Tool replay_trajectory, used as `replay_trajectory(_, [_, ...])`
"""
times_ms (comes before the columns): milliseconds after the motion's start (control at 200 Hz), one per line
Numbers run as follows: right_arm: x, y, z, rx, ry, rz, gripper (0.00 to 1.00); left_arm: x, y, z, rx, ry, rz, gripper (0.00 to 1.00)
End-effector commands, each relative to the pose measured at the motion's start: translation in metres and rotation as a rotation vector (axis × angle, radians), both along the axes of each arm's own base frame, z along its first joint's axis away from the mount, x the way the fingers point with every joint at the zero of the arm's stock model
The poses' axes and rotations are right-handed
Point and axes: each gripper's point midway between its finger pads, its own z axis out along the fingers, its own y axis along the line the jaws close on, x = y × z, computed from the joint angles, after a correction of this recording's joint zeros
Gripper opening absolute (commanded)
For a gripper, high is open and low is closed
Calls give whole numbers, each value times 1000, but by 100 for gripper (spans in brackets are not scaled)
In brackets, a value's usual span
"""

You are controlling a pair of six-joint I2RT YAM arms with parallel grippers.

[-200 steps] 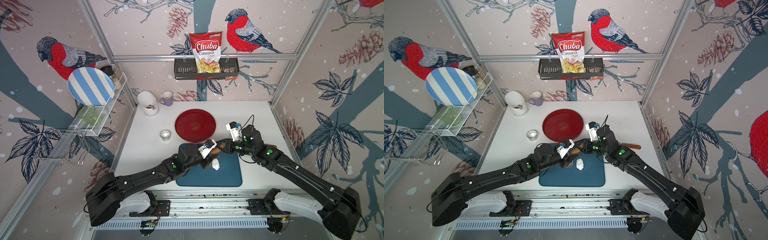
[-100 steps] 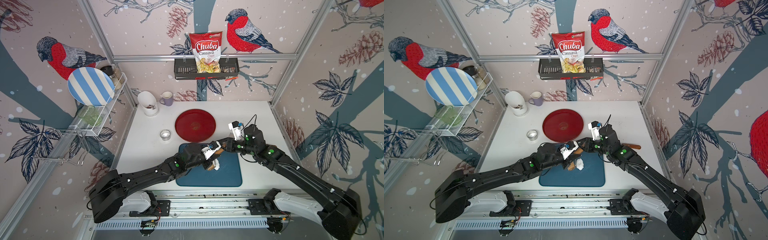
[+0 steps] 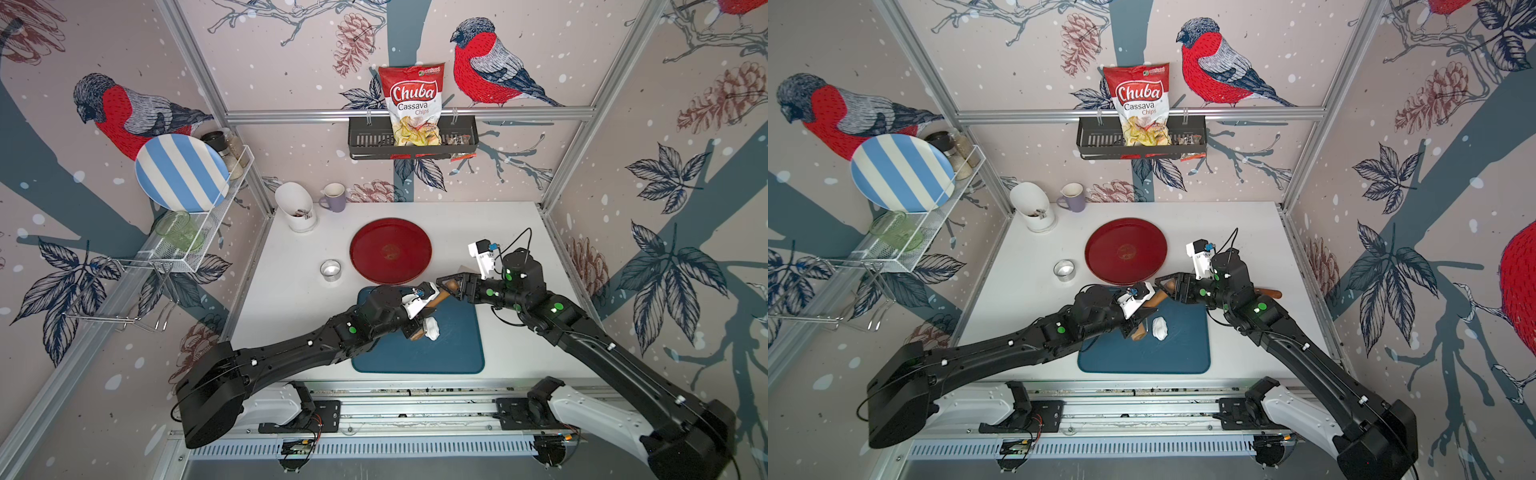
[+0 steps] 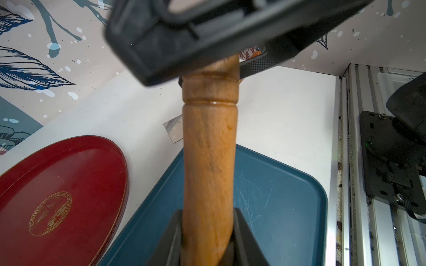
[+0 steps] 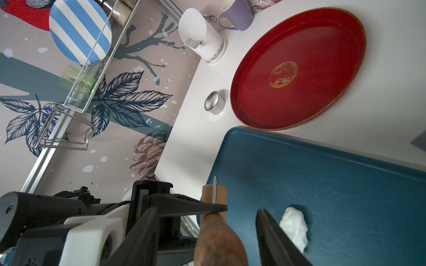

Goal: Roll out the dumpling wrappers from the dough
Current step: Pick up the rolling pin from the center of the board.

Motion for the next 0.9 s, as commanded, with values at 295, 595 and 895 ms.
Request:
replay_trajectory(295, [-12, 14, -10, -25, 32, 100, 37, -3, -11, 20, -35, -59, -62, 0])
replay_trajectory(595, [-12, 16, -12, -38, 31, 105, 27, -4, -13, 22, -38, -63, -72, 0])
replay_trajectory(895, [-12, 18, -14, -45, 29, 113, 25, -4, -15, 22, -33, -63, -77, 0])
